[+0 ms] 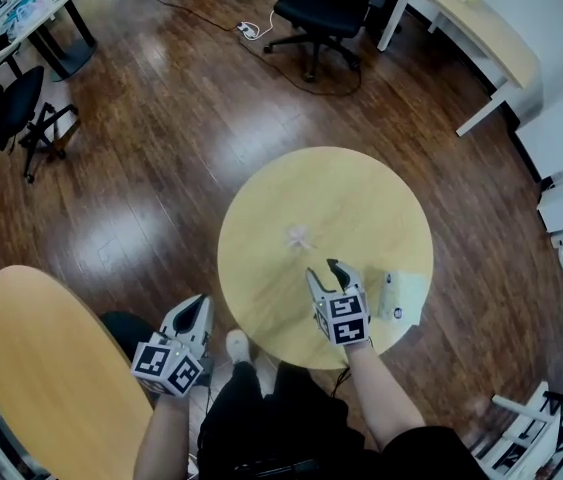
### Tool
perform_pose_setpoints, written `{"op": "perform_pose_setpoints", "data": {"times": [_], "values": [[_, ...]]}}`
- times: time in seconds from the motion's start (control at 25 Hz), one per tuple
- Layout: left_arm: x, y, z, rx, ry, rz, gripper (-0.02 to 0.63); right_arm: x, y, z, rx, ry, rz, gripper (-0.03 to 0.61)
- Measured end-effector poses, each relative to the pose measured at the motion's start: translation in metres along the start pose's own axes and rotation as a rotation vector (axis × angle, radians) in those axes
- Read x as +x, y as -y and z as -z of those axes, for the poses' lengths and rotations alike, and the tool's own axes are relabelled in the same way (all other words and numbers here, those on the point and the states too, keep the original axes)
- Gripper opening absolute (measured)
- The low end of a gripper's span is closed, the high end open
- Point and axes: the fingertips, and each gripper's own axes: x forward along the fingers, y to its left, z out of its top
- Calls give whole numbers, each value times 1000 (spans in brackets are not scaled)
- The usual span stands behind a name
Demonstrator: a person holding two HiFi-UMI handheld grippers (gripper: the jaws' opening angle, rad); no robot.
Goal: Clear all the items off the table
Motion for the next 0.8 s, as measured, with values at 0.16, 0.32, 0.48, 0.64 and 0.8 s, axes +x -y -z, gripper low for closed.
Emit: {"op": "perform_pose_setpoints", "data": {"times": [0.16, 0.32, 0.48, 0.64, 0.8], "values": [[-5, 1, -8, 12, 30, 15, -9, -8, 0, -9, 7, 29, 11, 198], [-9, 4, -14, 21, 43, 25, -9, -22, 3, -20, 14, 62, 25, 198], [-11, 13, -31, 41, 85, 46, -9, -39, 7, -32, 8, 99, 44, 198], [-9, 29, -68, 86, 152, 88, -9, -68, 19, -72, 8, 193, 65, 198], [-9, 46, -108, 122, 232, 127, -9, -110, 30, -121, 55, 351, 72, 178]]}}
